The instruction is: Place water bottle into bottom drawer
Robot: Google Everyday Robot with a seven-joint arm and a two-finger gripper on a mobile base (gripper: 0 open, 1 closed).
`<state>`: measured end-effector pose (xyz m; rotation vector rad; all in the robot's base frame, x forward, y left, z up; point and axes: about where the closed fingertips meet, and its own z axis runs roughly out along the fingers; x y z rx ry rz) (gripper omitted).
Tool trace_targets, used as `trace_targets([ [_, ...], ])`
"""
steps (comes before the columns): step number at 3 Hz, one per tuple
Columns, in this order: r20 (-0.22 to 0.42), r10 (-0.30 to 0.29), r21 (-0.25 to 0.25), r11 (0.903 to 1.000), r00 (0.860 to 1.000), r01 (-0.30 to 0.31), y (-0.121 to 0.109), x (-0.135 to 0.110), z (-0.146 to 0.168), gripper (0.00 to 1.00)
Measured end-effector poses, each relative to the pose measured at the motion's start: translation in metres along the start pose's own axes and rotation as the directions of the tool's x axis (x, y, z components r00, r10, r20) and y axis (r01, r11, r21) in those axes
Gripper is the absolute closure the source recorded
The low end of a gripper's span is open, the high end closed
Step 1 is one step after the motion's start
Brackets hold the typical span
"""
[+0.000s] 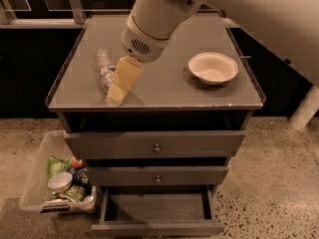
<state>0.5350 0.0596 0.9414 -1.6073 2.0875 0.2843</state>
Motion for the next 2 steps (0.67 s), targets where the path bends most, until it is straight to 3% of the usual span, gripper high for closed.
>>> trace_targets([
  [1, 0.014, 0.002, -0.013, 0.9999, 1.000, -0.002, 0.002, -0.001, 0.003, 0.00],
  [2, 0.097, -0.038, -0.048, 0.9979, 0.995, 0.043, 0.004, -0.026, 0.026, 0.00],
])
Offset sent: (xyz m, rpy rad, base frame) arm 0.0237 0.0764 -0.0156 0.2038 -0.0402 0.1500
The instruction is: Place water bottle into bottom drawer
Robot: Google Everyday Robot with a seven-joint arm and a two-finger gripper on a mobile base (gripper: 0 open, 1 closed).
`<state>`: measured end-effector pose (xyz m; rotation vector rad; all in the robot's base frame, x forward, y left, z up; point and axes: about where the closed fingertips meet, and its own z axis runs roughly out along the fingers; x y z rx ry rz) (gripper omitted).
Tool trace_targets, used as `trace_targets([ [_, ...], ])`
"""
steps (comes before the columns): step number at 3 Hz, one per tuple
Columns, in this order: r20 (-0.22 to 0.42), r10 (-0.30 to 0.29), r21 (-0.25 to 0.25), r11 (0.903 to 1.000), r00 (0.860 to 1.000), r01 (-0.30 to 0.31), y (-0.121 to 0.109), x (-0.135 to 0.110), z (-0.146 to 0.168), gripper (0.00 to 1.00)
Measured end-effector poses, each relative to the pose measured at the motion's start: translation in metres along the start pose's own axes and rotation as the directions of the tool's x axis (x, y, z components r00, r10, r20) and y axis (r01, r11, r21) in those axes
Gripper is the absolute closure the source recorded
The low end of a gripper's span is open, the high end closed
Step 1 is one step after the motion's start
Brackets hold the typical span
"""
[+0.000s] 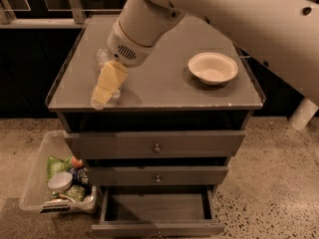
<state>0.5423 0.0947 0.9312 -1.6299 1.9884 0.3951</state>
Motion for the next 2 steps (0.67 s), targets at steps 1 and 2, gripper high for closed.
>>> trace_targets([
  [1, 0.041, -0.057, -0.027, 0.9980, 0.998, 0.058, 0.000, -0.029, 0.027, 0.00],
  [2, 0.044, -0.106, -0.023, 0.9940, 0.993, 0.107, -0.006, -0.048, 0.049, 0.00],
])
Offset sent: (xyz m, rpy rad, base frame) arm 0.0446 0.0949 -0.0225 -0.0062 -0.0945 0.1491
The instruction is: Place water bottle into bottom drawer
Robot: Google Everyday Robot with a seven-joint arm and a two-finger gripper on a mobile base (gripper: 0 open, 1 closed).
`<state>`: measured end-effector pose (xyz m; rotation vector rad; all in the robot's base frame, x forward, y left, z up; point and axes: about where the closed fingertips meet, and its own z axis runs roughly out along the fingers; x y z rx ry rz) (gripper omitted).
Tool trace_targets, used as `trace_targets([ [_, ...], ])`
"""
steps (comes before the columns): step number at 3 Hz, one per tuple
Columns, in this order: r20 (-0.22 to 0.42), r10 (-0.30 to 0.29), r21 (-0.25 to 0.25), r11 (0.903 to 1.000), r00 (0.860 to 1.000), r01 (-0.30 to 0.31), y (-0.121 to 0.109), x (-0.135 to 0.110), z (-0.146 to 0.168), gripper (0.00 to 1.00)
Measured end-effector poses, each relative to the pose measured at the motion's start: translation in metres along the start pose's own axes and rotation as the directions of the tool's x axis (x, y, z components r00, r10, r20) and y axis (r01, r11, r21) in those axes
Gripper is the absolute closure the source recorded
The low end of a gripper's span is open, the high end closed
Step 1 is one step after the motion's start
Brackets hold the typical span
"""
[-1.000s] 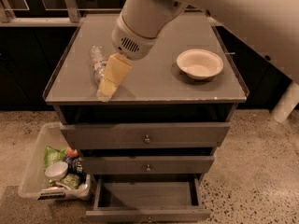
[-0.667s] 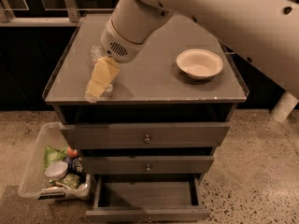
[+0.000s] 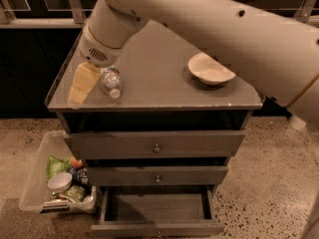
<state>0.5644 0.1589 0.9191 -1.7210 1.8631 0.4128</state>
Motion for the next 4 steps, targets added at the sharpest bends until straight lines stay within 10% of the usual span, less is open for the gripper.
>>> trace_targets([
  [4, -0.103, 0.078, 0.107, 0.9919, 0.992, -0.067, -0.057, 0.019, 0.013, 0.00],
])
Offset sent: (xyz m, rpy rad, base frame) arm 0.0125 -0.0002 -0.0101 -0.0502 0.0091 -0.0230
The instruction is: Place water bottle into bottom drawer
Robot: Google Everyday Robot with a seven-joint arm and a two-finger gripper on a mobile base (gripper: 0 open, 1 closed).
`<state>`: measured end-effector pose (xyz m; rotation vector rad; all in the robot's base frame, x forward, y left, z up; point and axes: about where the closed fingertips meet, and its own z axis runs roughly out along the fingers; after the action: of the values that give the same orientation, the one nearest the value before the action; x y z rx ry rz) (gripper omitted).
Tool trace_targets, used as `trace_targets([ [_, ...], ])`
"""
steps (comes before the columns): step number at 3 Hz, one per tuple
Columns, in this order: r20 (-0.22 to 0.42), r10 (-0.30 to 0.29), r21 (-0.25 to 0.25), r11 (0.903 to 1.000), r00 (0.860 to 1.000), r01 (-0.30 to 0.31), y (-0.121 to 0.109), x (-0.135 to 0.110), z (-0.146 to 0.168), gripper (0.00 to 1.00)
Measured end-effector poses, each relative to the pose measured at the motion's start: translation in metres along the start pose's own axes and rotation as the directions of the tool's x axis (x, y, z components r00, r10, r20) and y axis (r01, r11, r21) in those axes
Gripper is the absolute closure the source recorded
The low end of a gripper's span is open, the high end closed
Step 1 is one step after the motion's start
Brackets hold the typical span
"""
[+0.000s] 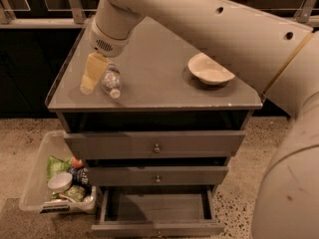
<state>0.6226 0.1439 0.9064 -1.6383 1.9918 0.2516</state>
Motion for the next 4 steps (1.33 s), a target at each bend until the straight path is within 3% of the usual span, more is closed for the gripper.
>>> trace_targets([
  [2, -0.010, 0.088, 0.003, 0.9961, 0.996, -0.088, -0.025, 0.018, 0.023, 0.00],
  [4, -0.010, 0.149, -0.028, 0.9884, 0.989, -0.149, -0.029, 0.031, 0.050, 0.00],
])
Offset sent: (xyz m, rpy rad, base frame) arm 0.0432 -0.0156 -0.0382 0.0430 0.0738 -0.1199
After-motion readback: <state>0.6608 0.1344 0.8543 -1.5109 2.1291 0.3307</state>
